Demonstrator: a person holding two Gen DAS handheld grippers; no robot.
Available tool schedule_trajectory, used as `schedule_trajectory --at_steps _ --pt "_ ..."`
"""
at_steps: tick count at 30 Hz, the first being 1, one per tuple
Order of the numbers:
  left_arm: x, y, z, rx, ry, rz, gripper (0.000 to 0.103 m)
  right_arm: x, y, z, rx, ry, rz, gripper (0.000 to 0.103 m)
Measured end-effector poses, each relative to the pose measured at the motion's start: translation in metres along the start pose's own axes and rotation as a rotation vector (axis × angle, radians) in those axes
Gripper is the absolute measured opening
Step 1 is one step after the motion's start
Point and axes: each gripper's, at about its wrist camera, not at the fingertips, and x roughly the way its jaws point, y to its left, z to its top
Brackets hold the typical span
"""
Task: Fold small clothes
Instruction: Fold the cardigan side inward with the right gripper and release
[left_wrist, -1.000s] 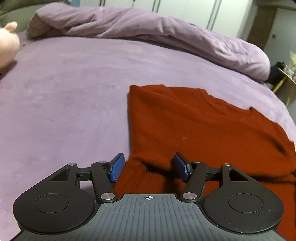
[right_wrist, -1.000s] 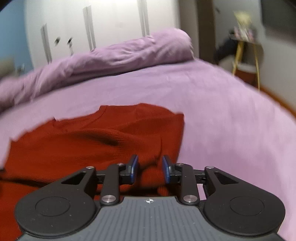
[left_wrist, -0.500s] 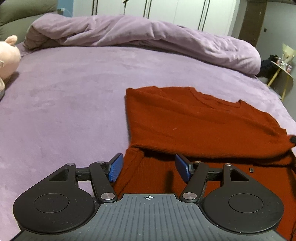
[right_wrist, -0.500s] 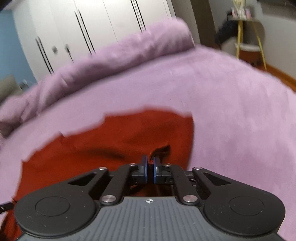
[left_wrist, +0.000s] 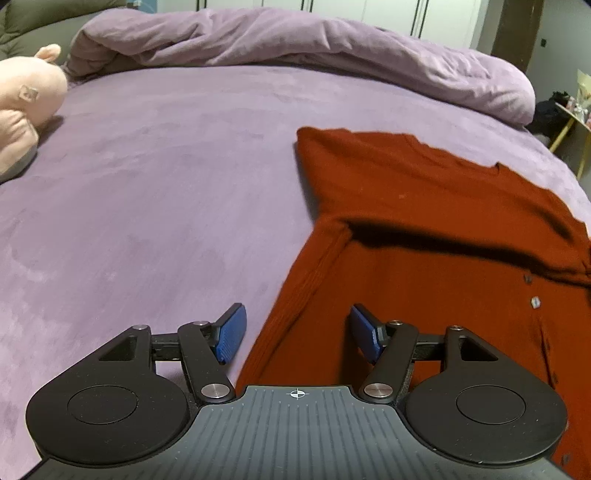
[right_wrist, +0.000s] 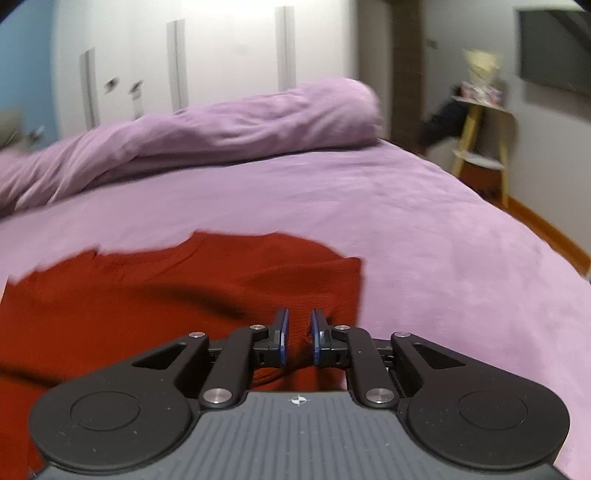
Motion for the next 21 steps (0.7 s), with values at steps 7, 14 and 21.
schedule_trajectory --at_steps 7,14,21 --pt "-0.022 0.007 -0.021 0.024 0.015 0.011 0.069 0.016 0.0 -0.007 -0.146 0.057 -0.146 0.034" --pt "-0.056 0.026 -0.049 0.022 0.056 -0.02 0.071 -0.052 -0.055 -0.009 0.137 0.157 0.057 0.033" --pt "-0.084 0.041 -0.075 -0.024 0.16 -0.145 0.068 -0.166 -0.096 -0.093 0.208 0.32 0.172 0.034"
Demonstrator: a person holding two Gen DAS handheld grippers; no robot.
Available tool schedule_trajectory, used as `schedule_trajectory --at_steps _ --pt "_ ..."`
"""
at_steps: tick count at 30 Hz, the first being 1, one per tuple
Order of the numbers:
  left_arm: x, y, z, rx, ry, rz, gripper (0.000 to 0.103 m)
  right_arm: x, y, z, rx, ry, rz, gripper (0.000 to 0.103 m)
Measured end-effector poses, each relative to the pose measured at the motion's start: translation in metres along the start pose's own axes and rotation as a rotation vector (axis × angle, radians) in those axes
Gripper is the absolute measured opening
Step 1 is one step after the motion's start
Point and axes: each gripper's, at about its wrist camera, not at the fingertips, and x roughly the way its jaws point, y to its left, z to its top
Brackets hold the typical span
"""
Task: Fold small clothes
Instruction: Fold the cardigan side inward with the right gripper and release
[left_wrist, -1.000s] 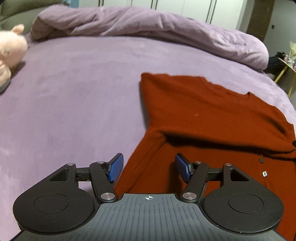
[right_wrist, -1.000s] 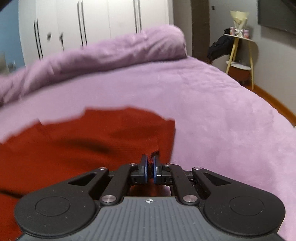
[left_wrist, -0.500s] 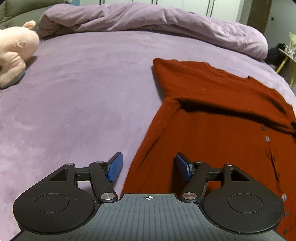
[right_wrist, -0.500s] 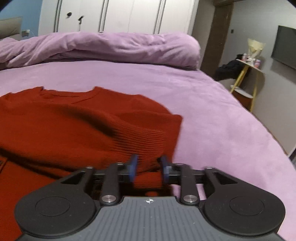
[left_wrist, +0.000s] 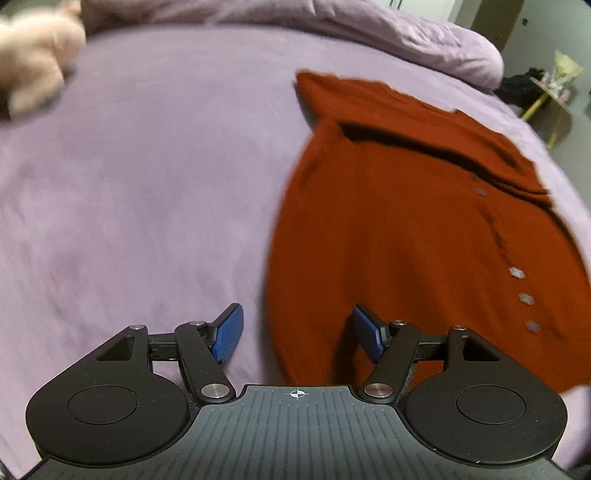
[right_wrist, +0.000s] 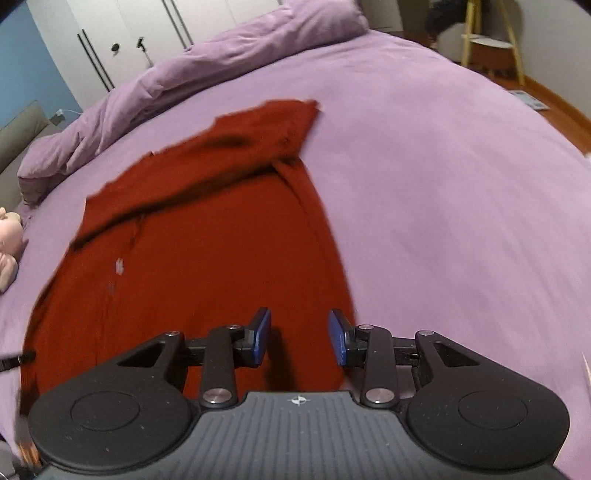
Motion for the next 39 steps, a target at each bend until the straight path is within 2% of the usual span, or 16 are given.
schedule_trajectory --at_steps 4,7,10,12,14,16,18,20,23,27,29,32,34,36,37,39 --pt "0.0 0.008 -0.015 -0.118 0.093 -0.139 0.061 -0.032 -0.011 -0.025 0.008 0.029 -0.011 0.036" --pt "0.004 0.011 -0.024 -0.156 0.107 -0.172 0.054 -0.037 -0.018 -0.029 0.033 0.041 0.029 0.036" --pt "0.004 0.015 -0.025 -0.205 0.101 -0.195 0.031 -0.024 -0.025 -0.028 0.122 0.11 0.158 0.033" --pt "0.006 0.019 -0.026 -0.255 0.121 -0.244 0.012 -0.014 -0.022 -0.03 0.144 0.139 0.175 0.016" --pt "0.009 0.02 -0.025 -0.256 0.126 -0.25 0.011 -0.008 -0.021 -0.035 0.163 0.163 0.168 0.008" --pt "0.008 0.019 -0.024 -0.246 0.119 -0.245 0.008 -0.005 -0.024 -0.038 0.202 0.171 0.181 0.006" --pt "0.001 0.02 -0.016 -0.264 0.085 -0.276 0.007 -0.003 -0.027 -0.037 0.233 0.171 0.203 0.005" --pt "-0.011 0.019 0.003 -0.271 0.018 -0.302 0.007 -0.007 -0.03 -0.03 0.266 0.139 0.278 0.005" --pt "-0.025 0.011 0.043 -0.262 -0.099 -0.328 0.007 -0.015 -0.027 -0.001 0.278 0.037 0.364 0.005" --pt "-0.018 -0.012 0.097 -0.199 -0.214 -0.264 0.007 -0.003 -0.004 0.054 0.21 -0.089 0.333 0.005" --pt "-0.001 -0.024 0.116 -0.164 -0.224 -0.194 0.007 0.012 0.013 0.073 0.145 -0.133 0.269 0.005" --pt "0.03 -0.039 0.134 -0.136 -0.196 -0.118 0.01 0.043 0.027 0.091 0.105 -0.136 0.195 0.005" --pt "0.042 -0.042 0.138 -0.113 -0.189 -0.092 0.026 0.061 0.035 0.097 0.065 -0.129 0.143 0.006" --pt "0.044 -0.04 0.136 -0.078 -0.211 -0.088 0.061 0.068 0.039 0.101 0.03 -0.106 0.089 0.012" --pt "0.043 -0.036 0.135 -0.053 -0.236 -0.09 0.064 0.066 0.039 0.102 0.018 -0.125 0.079 0.015" --pt "0.038 -0.025 0.129 0.01 -0.251 -0.096 0.067 0.058 0.036 0.099 -0.016 -0.187 0.08 0.045"
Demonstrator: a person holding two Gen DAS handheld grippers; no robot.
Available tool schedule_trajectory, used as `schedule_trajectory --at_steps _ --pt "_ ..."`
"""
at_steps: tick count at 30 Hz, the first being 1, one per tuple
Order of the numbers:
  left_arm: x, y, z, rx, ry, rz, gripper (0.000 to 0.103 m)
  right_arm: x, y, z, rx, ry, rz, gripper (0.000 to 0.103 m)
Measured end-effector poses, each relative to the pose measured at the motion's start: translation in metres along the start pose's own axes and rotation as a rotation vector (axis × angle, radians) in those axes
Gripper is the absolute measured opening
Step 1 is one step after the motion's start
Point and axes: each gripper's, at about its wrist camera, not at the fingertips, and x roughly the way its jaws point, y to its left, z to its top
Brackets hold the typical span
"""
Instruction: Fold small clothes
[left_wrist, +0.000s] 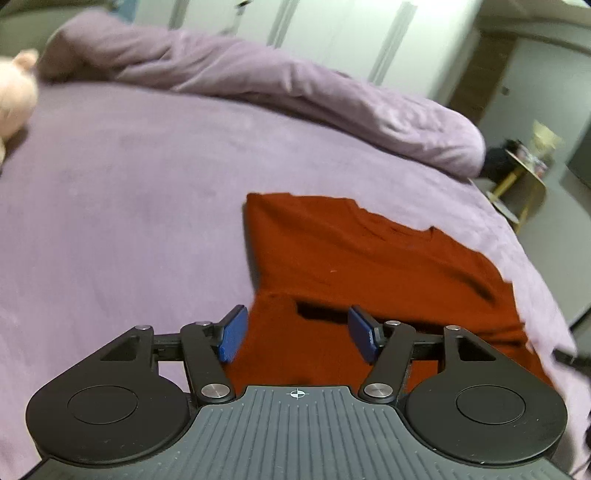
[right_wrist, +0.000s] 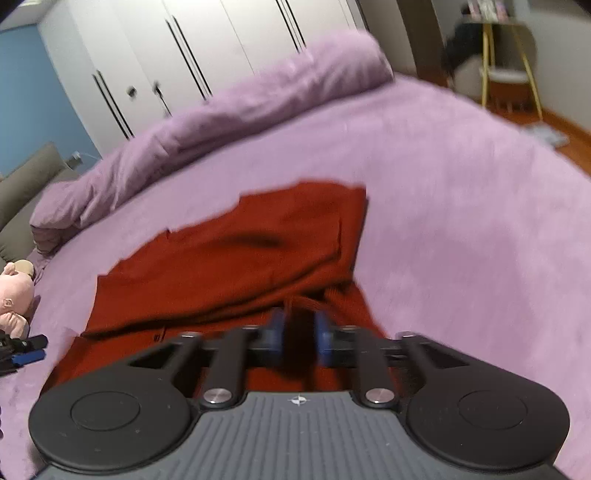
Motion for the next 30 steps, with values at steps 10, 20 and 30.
schedule_trajectory --at_steps 10,20,30 --pt "0.041 -0.007 -0.008 0.191 0.116 0.031 0.058 0.029 0.003 -0.01 -0.265 0.094 -0.038 0.045" --pt "0.039 -0.016 -0.015 0.242 0.116 -0.013 0.011 0.028 0.017 -0.024 -0.389 0.067 -0.029 0.005" --pt "0.06 -0.011 -0.013 0.214 0.196 -0.007 0.035 0.038 0.002 -0.017 -0.296 0.129 -0.03 0.019"
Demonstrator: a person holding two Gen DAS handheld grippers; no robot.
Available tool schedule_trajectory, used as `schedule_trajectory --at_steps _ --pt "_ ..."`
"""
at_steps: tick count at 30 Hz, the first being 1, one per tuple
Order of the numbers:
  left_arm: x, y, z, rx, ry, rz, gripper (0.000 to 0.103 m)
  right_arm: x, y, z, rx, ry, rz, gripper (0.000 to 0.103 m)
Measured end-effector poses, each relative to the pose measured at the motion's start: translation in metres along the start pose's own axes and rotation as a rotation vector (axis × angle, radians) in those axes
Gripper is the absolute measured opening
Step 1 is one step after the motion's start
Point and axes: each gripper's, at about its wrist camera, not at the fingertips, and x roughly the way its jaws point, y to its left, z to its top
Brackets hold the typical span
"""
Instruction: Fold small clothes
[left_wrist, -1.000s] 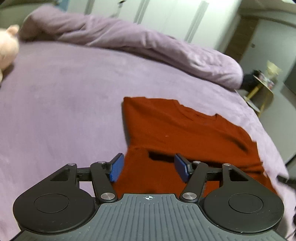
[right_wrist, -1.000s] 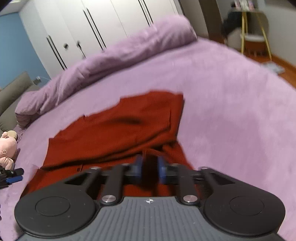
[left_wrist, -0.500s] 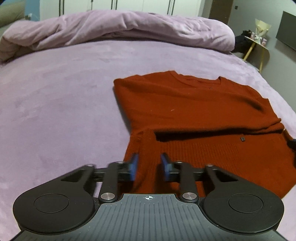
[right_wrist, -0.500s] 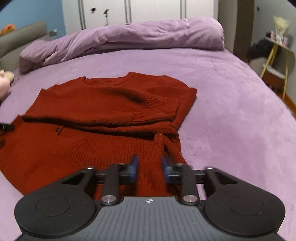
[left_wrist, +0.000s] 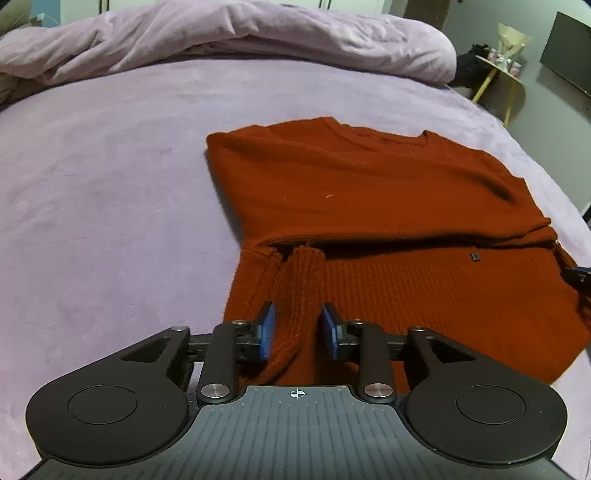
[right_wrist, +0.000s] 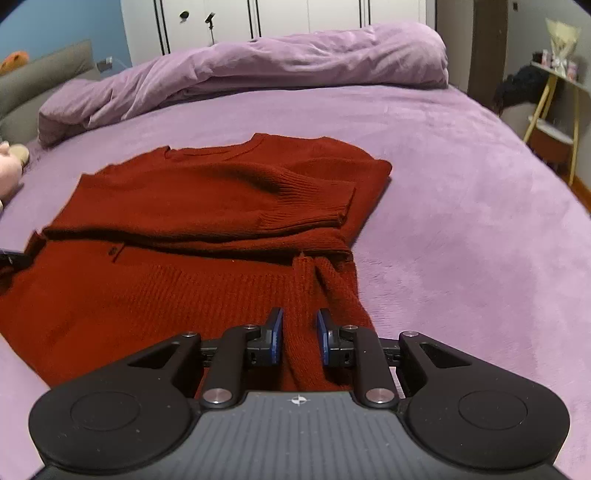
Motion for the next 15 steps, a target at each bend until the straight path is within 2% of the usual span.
schedule_trajectory --at_steps 2,3,4,5,6,8,11,13,15 --pt "0.002 0.001 0.001 -0.018 0.01 -0.017 0.041 0.003 -0.001 0.001 0.01 0.003 0.003 0.016" --pt "0.004 0.001 0.002 -0.023 0.015 -0.02 0.039 0.003 -0.001 0.001 0.015 0.0 0.006 0.008" --pt "0.005 0.001 0.002 -0.023 0.018 -0.02 0.039 0.004 -0.001 0.001 0.015 -0.003 0.014 0.007" --pt "0.006 0.001 0.003 -0.021 0.019 -0.017 0.03 0.004 0.001 0.001 0.009 -0.004 0.013 0.006" --pt "0.005 0.001 0.004 -0.018 0.013 -0.012 0.008 0.004 0.004 0.001 -0.005 -0.008 0.009 0.005" --pt "-0.002 0.0 0.009 -0.035 0.003 -0.005 0.007 -0.002 0.008 0.004 -0.019 -0.019 0.033 0.004" --pt "-0.032 0.001 0.027 -0.079 -0.103 -0.073 0.007 -0.028 0.006 0.02 0.012 -0.131 0.132 0.004" --pt "-0.053 0.005 0.048 -0.118 -0.201 -0.114 0.007 -0.04 0.0 0.037 0.054 -0.21 0.161 0.004" --pt "-0.062 0.006 0.066 -0.119 -0.278 -0.097 0.007 -0.042 -0.007 0.057 0.097 -0.274 0.166 0.004"
